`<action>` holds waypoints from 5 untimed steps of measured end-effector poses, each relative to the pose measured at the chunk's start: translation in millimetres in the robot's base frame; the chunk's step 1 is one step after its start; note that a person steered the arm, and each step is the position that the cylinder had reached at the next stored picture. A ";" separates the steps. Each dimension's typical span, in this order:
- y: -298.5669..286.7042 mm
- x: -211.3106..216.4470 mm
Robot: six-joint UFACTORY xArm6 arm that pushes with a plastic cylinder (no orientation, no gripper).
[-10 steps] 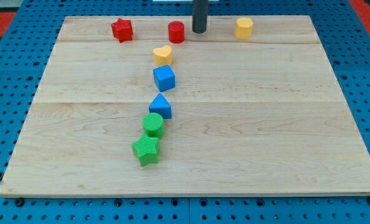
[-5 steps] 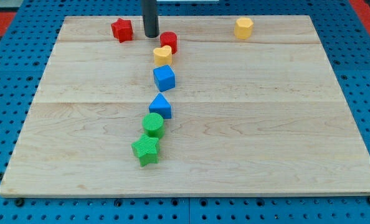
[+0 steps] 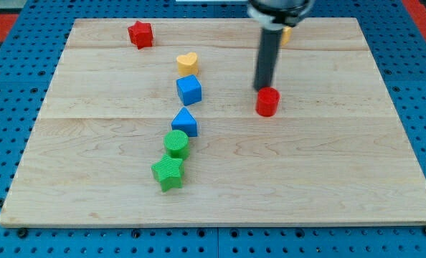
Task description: Move the red circle to the center right
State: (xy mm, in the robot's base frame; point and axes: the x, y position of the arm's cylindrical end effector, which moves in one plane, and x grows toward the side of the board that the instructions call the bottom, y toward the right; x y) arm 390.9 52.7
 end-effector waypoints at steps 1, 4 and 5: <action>-24.0 35.5; 0.8 56.2; -8.4 27.0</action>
